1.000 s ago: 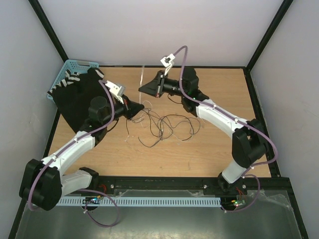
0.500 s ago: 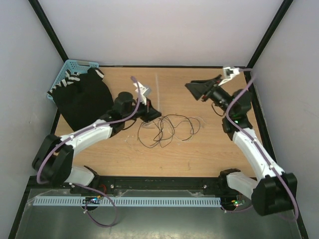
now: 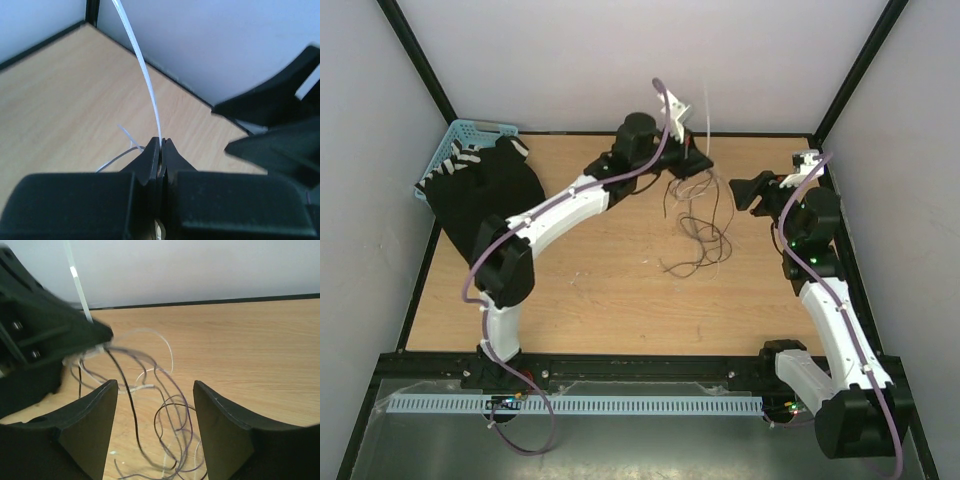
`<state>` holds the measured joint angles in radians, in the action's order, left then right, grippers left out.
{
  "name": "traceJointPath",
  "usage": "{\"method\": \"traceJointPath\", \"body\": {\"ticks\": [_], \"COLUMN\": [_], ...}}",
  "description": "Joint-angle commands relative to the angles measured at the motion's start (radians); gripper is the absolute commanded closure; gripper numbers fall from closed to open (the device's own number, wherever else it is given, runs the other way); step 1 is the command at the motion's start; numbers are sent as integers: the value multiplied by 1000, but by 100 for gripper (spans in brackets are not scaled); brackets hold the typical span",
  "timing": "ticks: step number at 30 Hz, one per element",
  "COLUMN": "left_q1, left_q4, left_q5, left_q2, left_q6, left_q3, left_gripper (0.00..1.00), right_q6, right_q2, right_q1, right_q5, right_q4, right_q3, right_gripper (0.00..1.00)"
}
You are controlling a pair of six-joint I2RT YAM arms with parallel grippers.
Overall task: Zip-tie the wires
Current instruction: Place the cable at the center of the board.
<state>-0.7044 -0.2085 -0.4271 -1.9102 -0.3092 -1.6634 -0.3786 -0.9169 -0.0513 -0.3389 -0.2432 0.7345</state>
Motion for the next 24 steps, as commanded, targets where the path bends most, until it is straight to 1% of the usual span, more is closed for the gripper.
{"method": "traceJointPath", "body": {"ticks": [1,5,6,8,10,12,17,18,20,22,24], "left_q1": [-3,-4,-4,-1,4,12,62,68,78,84,86], "left_q4": [117,226,247,261,259,252,142,125,67,41,14], "left_q5": [-26,-54,-49,-16,26,90,192,230,262,306,320], "left_q2": [-110,-237,-252,-236,-186,-126,-7,2,5,4,-2], "left_q6": [23,-8,-18,-32,-31,-43,-228,-272,-331,-362,-366], "left_q3": [-319,-636,-683,-678,-592,-463,-56,18,159,257,335], "left_gripper": [100,100,100,100,100,100,100,100,100,100,100], "right_q6": [100,93,92,91,90,90,72,69,63,61,57], "right_q2": [33,36,40,45,46,45,38,37,35,33,30], "right_q1": [2,4,4,4,4,4,3,3,4,4,4], "right_q5": [138,165,170,176,172,166,140,136,122,113,103], "right_q4": [110,106,99,83,69,66,39,35,26,23,17], "right_q3": [65,62,56,45,35,33,16,14,8,3,-3], "right_gripper": [28,27,27,27,27,27,27,27,27,27,27]}}
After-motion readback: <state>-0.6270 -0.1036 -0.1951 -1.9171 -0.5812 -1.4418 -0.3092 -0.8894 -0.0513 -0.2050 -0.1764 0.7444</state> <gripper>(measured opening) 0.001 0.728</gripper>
